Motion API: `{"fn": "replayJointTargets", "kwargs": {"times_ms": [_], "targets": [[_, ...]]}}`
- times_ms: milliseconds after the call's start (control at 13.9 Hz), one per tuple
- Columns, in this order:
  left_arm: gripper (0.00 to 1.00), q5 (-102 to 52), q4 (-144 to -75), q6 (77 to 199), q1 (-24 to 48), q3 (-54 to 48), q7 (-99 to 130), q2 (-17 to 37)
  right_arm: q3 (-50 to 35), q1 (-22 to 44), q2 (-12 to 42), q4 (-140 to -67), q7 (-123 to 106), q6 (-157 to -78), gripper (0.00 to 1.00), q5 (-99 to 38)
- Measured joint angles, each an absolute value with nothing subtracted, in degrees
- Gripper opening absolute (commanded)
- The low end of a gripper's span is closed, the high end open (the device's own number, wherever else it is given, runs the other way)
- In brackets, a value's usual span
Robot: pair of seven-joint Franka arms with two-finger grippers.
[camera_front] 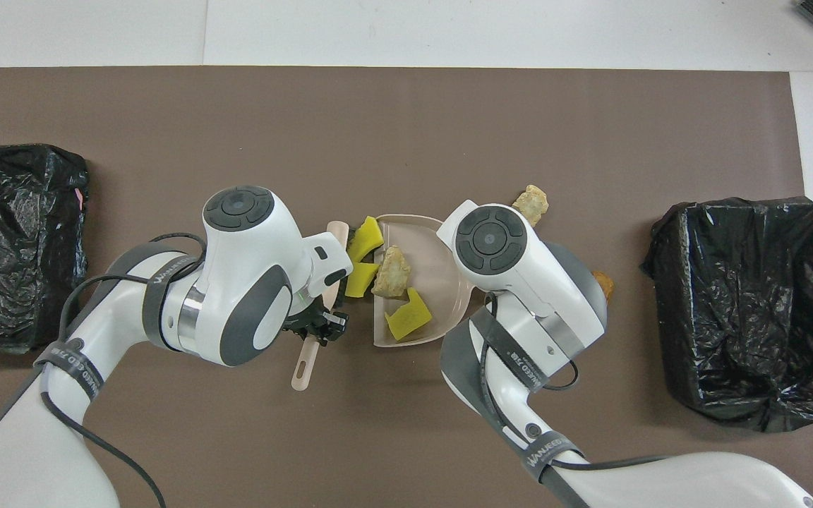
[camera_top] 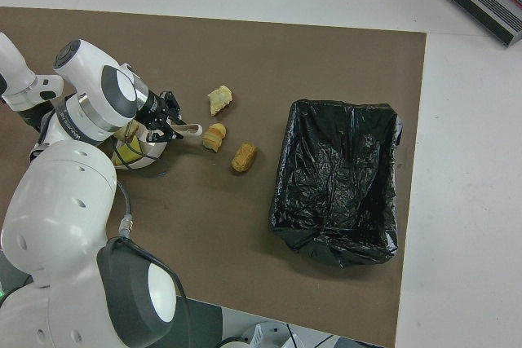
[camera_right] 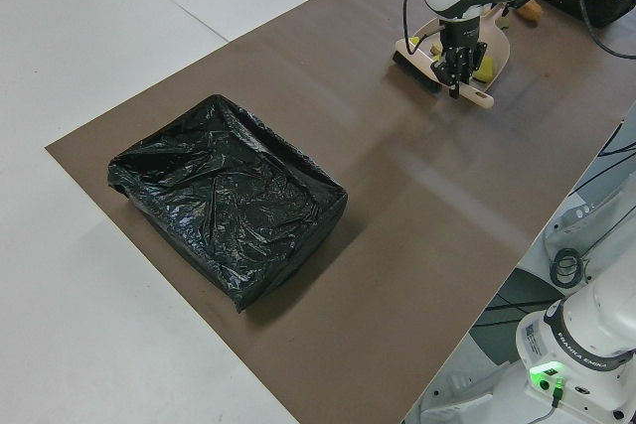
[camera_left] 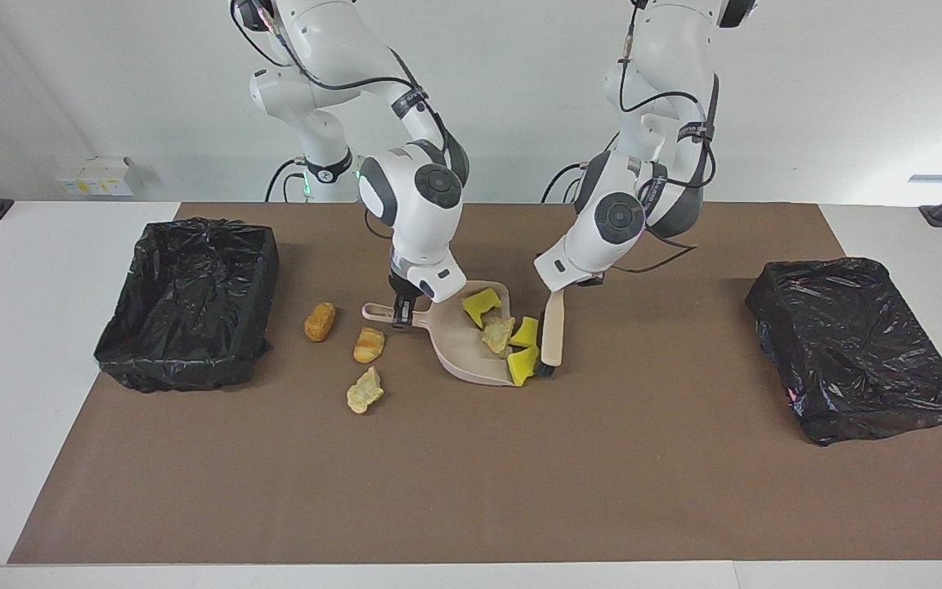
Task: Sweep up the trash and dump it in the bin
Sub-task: 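Carry the loaded dustpan with the right gripper toward the far bin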
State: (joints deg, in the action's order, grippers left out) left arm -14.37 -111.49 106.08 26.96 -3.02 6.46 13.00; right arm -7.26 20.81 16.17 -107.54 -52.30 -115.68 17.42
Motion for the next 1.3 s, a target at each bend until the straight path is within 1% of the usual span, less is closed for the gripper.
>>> {"fn": "replayJointTargets", "kwargs": {"times_ms": [289, 577, 866, 1082, 1298], "targets": [[0.0, -19.5, -111.0, 106.1, 29.3, -3.4, 7.4, 12.3, -7.3, 21.8, 16.2, -107.9, -49.5, -116.4, 0.0, 17.5], [0.0, -20.9, -109.7, 104.8, 29.6, -3.4, 8.6, 9.6, -7.4, 22.2, 16.2, -108.0, -48.4, -117.5, 0.0, 17.5], [0.0, -20.6, -109.0, 100.3, 27.2, -2.0, 9.1, 7.4, -7.3, 20.6, 16.2, -107.8, -49.0, -118.3, 0.0, 17.5], [0.0, -19.6, -109.0, 98.8, 26.0, -1.8, 10.9, 7.2, -7.3, 20.0, 16.1, -107.6, -49.1, -118.3, 0.0, 17.5], [0.0, -14.8, -108.6, 98.5, 25.3, -1.5, 17.1, 7.2, -7.2, 18.6, 15.0, -106.5, -51.5, -118.3, 0.0, 17.5]]}}
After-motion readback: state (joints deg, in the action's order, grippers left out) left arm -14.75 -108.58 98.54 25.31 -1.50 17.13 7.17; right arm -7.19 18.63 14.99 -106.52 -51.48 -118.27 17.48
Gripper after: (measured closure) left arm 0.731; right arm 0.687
